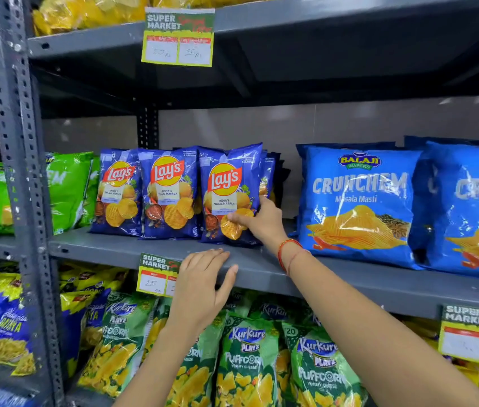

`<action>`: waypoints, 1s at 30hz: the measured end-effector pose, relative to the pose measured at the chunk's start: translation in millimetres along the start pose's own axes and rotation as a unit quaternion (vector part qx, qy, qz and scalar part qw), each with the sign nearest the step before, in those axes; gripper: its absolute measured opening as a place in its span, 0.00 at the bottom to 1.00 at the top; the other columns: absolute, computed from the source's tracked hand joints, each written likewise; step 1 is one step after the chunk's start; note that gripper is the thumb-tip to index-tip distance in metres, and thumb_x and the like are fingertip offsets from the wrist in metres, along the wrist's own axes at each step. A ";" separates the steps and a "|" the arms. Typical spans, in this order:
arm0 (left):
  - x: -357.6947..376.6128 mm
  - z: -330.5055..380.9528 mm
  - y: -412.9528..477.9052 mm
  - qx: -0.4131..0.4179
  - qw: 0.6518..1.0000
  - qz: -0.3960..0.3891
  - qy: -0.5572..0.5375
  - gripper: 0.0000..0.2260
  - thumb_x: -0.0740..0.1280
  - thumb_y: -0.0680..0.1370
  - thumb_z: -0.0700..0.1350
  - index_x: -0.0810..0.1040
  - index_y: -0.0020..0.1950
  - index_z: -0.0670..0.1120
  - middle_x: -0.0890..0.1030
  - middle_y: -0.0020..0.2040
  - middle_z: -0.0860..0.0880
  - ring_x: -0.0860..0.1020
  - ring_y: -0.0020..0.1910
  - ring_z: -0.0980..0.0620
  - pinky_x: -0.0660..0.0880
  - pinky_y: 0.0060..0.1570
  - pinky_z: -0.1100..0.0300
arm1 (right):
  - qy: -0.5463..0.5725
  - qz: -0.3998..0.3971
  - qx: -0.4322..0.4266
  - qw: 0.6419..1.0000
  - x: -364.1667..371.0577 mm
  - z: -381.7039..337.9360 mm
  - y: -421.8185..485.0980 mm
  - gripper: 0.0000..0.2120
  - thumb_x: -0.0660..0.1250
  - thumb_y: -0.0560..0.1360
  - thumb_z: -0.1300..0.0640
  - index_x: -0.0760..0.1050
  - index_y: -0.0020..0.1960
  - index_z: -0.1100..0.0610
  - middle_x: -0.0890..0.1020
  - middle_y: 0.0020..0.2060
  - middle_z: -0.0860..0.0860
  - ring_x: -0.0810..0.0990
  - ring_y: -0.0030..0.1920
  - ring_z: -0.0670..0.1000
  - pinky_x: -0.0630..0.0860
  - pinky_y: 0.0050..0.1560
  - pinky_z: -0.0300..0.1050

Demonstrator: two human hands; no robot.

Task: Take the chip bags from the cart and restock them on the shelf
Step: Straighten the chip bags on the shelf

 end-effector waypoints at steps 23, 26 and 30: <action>-1.5 12.7 11.8 -0.011 0.998 0.034 -0.055 0.24 0.53 0.76 0.59 0.78 0.57 0.45 0.81 0.56 0.48 0.76 0.57 0.47 0.69 0.56 0.49 | -0.057 0.188 -0.115 0.974 -121.1 -29.9 -51.8 0.19 0.71 0.72 0.49 0.74 0.60 0.56 0.77 0.53 0.49 0.75 0.53 0.50 0.73 0.51 0.42; 3.5 42.6 35.0 0.000 0.987 0.051 -0.155 0.20 0.55 0.77 0.58 0.77 0.58 0.47 0.78 0.55 0.53 0.74 0.57 0.52 0.69 0.54 0.57 | -0.111 0.317 -0.122 0.934 -175.8 -27.0 -61.4 0.20 0.70 0.73 0.50 0.73 0.61 0.59 0.76 0.58 0.55 0.73 0.60 0.56 0.69 0.60 0.49; 26.9 84.4 84.3 0.007 0.963 0.041 -0.267 0.18 0.59 0.78 0.56 0.74 0.61 0.46 0.77 0.57 0.49 0.75 0.56 0.52 0.71 0.56 0.56 | -0.144 0.381 -0.058 0.912 -220.9 -12.0 -57.2 0.30 0.70 0.72 0.47 0.68 0.68 0.61 0.72 0.63 0.60 0.68 0.64 0.60 0.63 0.61 0.46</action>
Point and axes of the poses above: each hand's wrist, its own y-axis towards the middle knuckle, its own x-axis out of the palm, z = x × y, the point moved 6 cm from there along y, towards the middle knuckle
